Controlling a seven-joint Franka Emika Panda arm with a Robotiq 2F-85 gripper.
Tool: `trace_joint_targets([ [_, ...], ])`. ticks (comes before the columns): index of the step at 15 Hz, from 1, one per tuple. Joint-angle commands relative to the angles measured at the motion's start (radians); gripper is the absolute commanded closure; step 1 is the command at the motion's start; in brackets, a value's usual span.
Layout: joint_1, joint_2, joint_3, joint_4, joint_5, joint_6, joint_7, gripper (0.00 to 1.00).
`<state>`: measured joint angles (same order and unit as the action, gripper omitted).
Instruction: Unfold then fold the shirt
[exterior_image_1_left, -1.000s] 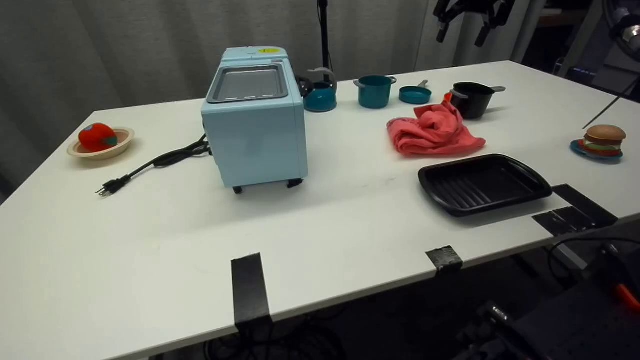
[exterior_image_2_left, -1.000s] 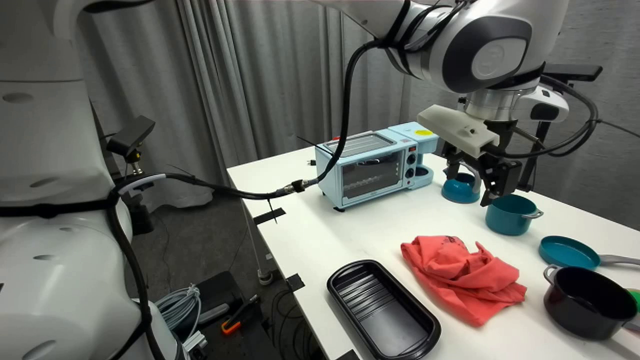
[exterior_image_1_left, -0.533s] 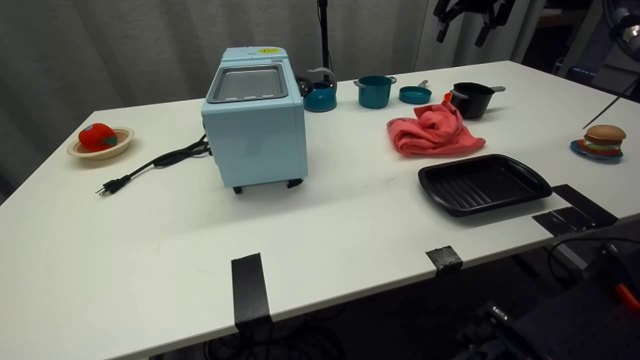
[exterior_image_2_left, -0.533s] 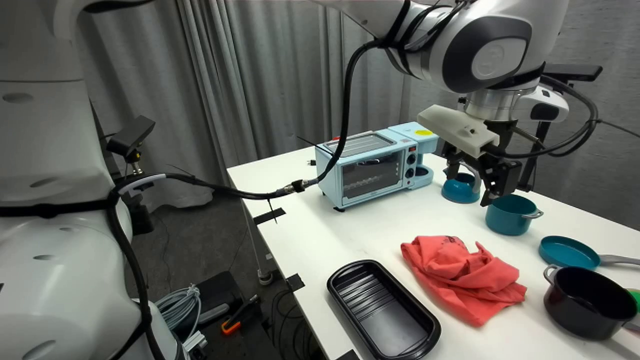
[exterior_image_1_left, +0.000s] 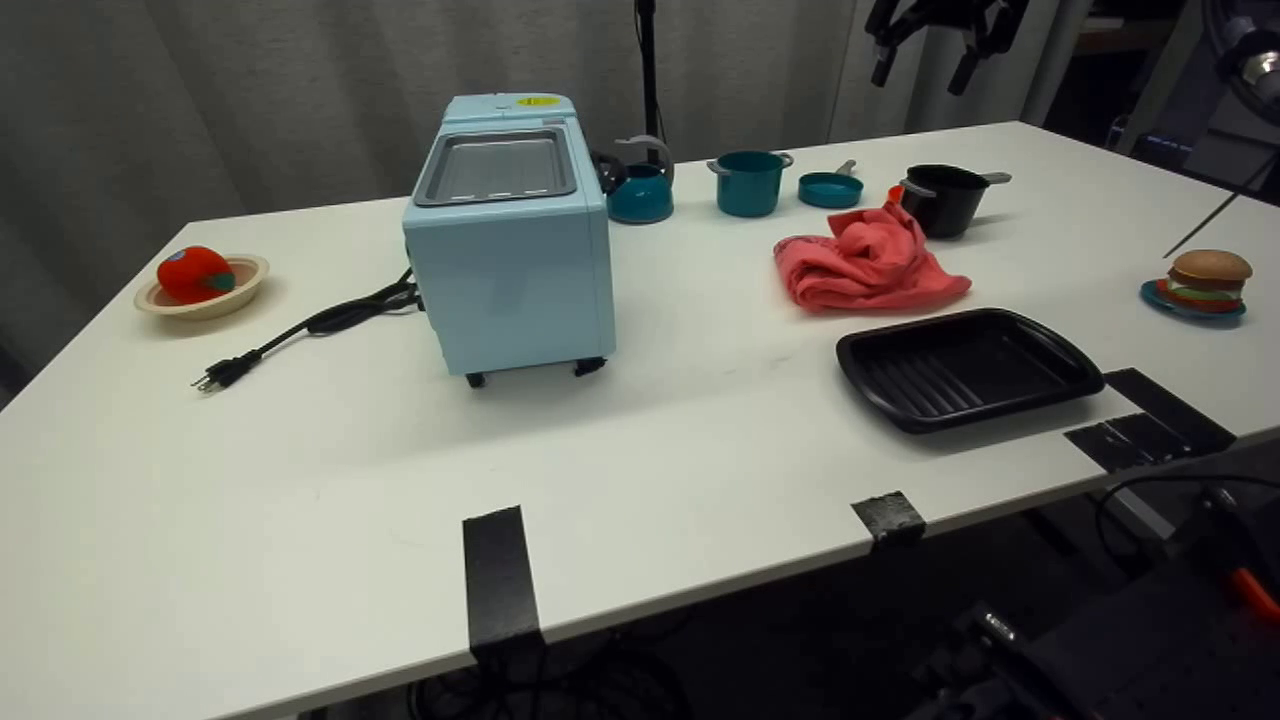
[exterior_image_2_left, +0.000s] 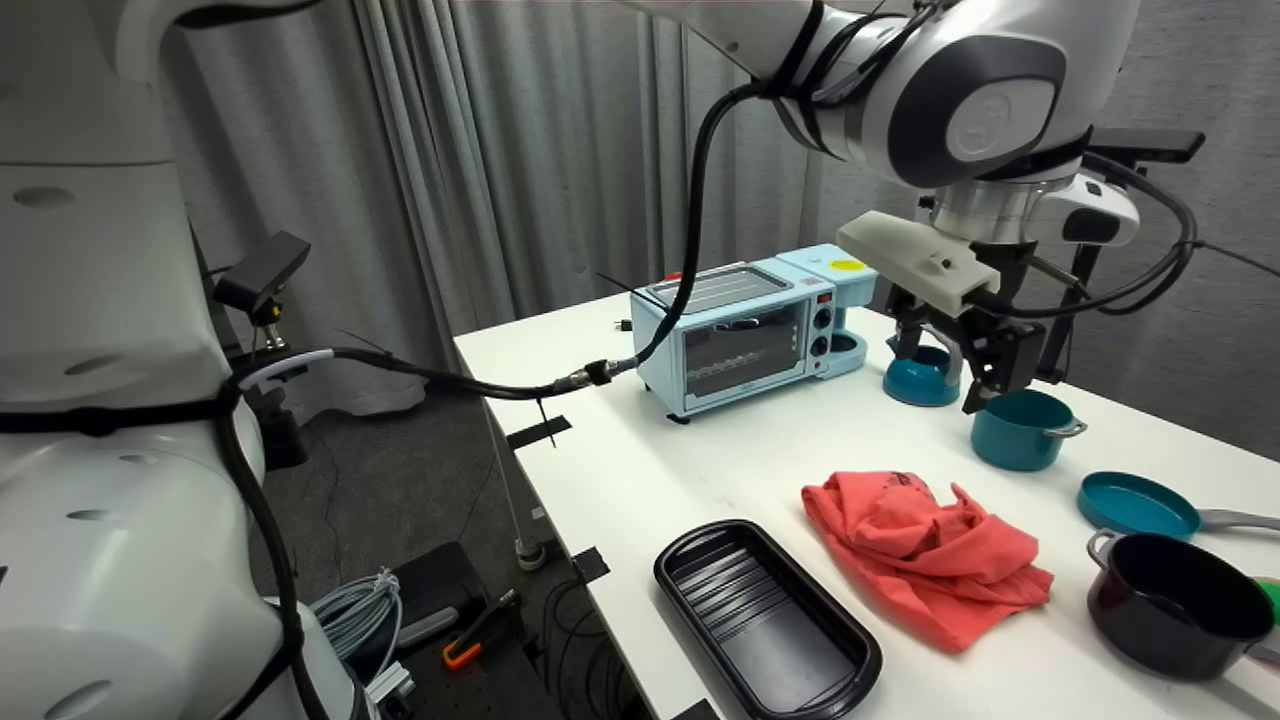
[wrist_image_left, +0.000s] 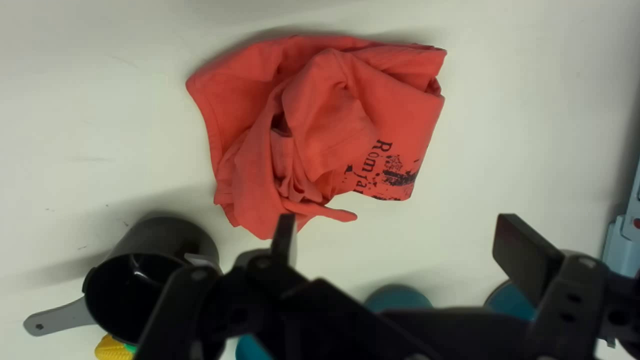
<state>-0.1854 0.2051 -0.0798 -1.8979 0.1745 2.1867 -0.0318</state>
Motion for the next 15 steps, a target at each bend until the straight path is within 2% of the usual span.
trace_joint_targets([
  [1,0.012,0.068,-0.018,0.090,-0.009,-0.011,0.035,0.00],
  [10,-0.015,0.329,-0.038,0.335,-0.012,-0.059,0.065,0.00],
  [15,-0.023,0.470,-0.044,0.431,-0.028,-0.099,0.073,0.00],
])
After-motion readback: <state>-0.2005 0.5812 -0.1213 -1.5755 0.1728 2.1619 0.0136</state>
